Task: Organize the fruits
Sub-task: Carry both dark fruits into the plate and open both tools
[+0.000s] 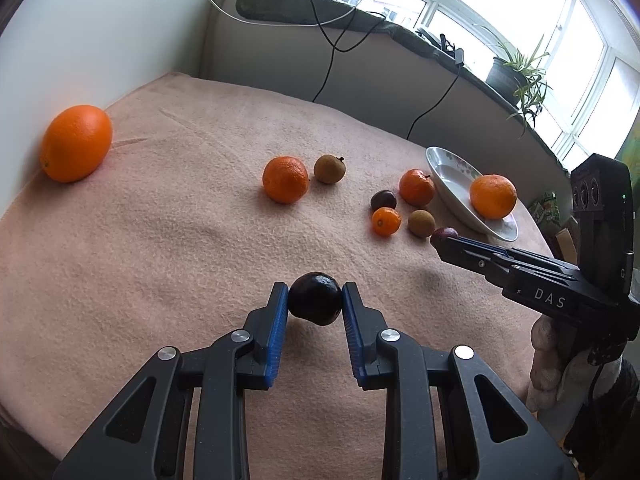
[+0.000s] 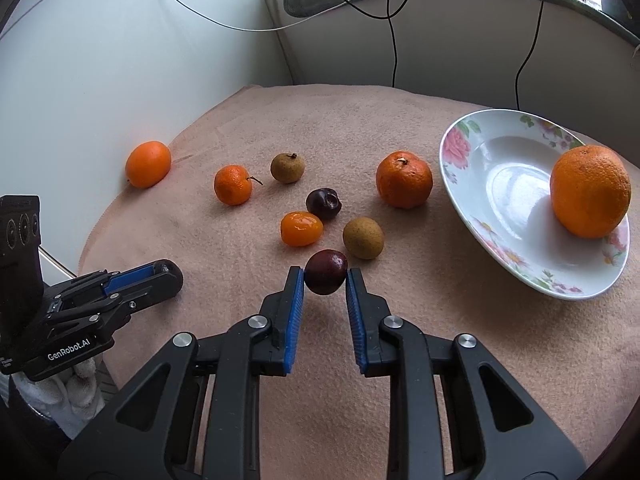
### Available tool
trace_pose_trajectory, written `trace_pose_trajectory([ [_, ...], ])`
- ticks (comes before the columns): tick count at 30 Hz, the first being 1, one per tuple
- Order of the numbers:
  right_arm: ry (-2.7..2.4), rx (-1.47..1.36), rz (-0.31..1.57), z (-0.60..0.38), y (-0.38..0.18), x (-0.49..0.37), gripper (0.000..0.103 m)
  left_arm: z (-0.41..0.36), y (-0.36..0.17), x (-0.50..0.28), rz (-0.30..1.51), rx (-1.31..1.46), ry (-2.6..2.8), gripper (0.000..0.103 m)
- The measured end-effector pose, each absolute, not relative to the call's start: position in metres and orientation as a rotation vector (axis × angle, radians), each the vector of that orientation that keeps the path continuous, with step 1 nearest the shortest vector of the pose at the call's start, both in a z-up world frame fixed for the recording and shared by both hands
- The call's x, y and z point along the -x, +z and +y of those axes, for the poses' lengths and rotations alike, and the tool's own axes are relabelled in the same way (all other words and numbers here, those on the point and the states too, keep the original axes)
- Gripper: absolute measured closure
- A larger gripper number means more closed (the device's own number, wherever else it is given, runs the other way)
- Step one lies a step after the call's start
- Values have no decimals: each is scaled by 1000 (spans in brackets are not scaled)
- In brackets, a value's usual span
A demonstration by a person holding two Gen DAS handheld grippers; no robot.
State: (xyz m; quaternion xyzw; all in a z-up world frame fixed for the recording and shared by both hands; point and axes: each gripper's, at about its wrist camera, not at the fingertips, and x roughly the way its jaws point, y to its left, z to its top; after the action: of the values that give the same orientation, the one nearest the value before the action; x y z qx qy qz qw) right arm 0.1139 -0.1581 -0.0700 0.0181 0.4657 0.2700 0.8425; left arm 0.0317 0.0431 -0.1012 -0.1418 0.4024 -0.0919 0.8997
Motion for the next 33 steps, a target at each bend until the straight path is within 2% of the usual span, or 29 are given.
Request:
trace_pose_trajectory([
  [17, 470, -95, 918, -212, -46, -109, 80, 4, -81, -57, 788, 262, -290, 77],
  [33, 366, -129, 897, -261, -42, -116, 80, -68, -59, -101, 753, 183, -434, 77],
])
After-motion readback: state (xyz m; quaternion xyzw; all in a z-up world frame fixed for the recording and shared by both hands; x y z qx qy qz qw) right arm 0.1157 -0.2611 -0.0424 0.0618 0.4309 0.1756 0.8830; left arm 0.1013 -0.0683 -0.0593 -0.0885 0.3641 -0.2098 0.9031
